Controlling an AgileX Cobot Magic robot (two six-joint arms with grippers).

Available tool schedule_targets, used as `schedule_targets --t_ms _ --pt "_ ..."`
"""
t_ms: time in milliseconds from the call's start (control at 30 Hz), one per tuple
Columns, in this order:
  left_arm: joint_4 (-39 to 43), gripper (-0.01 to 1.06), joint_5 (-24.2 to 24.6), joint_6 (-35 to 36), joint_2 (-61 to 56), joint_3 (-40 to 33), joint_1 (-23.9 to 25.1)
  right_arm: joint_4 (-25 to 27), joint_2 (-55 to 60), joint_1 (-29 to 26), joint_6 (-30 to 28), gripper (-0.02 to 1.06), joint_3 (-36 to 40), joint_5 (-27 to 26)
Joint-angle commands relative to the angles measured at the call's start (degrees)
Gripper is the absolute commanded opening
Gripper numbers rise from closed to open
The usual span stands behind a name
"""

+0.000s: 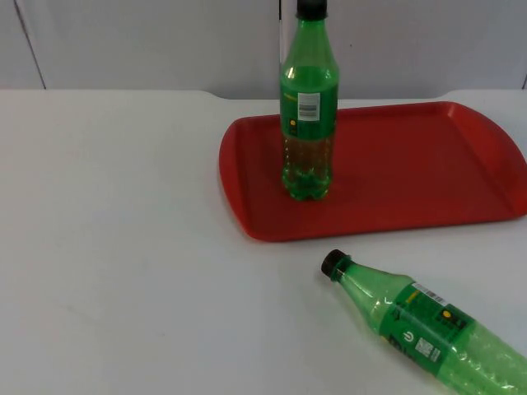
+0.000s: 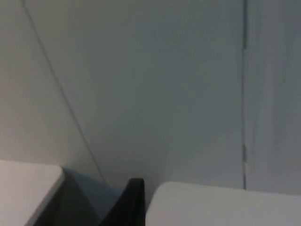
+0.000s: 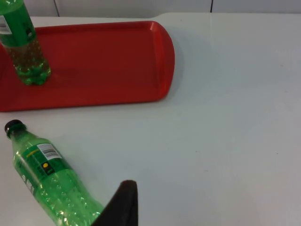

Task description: Place the bottle upright on the tray.

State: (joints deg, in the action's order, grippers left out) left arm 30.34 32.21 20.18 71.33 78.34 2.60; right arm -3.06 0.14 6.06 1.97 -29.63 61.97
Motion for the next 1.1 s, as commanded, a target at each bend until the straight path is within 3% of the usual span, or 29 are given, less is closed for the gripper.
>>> schedule_targets --t_ms 0,67,567,933,1067 --pt "-9.9 1.05 0.5 -9.1 -0.4 0.2 0.2 0.2 -0.1 -0.1 -0.2 1.05 0.2 -0.2" --pt "-13.4 1.05 0.5 -11.9 -0.4 0.2 0.2 0.2 -0.1 -0.1 -0.2 1.05 0.2 -0.2" --pt "-16.8 1.05 6.2 -12.0 -2.2 0.2 0.2 0.2 -0.1 -0.1 -0.2 1.05 0.2 -0.2" --pt "-32.8 1.05 9.4 -22.4 -7.4 0.2 0.2 0.2 -0.1 -0.1 -0.2 1.05 0.2 -0.2" --pt "-37.3 1.05 8.4 -25.1 -9.6 -2.2 0.2 0.2 -0.1 -0.1 -0.2 1.05 0.2 -0.2"
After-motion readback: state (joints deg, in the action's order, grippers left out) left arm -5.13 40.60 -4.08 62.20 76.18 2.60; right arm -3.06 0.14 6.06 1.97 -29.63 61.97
